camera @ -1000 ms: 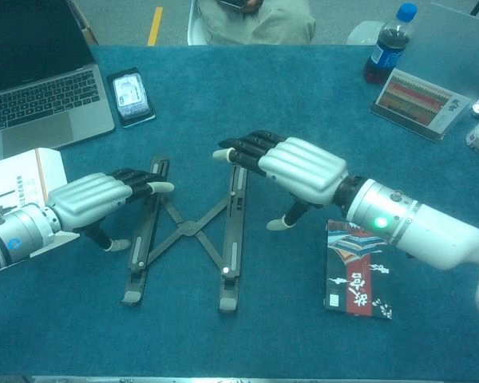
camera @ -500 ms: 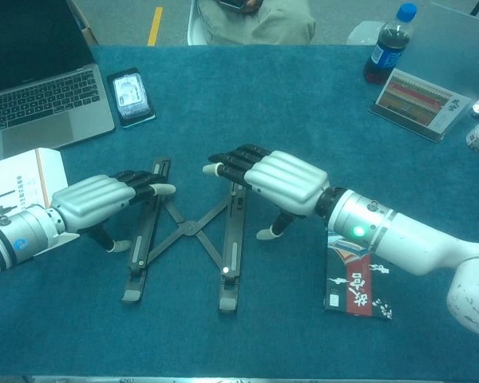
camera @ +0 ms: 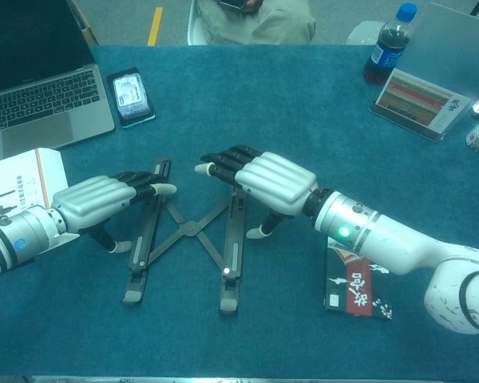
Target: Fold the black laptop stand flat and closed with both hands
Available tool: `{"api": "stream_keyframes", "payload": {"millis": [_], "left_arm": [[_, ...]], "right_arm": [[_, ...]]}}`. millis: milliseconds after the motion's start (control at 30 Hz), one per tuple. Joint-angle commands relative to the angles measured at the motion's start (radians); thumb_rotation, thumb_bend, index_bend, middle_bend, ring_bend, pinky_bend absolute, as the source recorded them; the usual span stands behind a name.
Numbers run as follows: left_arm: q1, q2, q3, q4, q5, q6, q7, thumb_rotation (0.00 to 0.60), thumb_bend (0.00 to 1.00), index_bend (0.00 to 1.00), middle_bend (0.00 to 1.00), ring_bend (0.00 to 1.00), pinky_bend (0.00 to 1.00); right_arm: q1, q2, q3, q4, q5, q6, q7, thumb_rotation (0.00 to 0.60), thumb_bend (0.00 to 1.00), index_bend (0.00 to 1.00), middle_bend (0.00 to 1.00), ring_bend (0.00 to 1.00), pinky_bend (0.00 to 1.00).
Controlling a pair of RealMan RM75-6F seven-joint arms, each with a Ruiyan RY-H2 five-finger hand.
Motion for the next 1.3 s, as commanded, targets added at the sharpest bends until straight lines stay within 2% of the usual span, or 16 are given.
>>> {"api": "stream_keyframes", "payload": {"millis": [33, 1300], "left_arm": [[0.002, -0.002, 0.0, 0.0, 0.004, 0.007, -0.001, 0.6, 0.25, 0.0, 0.0, 0.0, 0.0], [-0.003, 0.008, 0.009, -0.035, 0.046, 0.018, -0.077, 0.6, 0.25, 0.0, 0.0, 0.0, 0.0]], "right_arm": [[0.003, -0.01, 0.003, 0.013, -0.002, 0.006, 0.005, 0.6, 0.01, 0.0, 0.0, 0.0, 0.0], [0.035, -0.127, 0.027, 0.133, -0.002, 0.032, 0.039, 0.6, 0.01, 0.0, 0.0, 0.0, 0.0]]}}
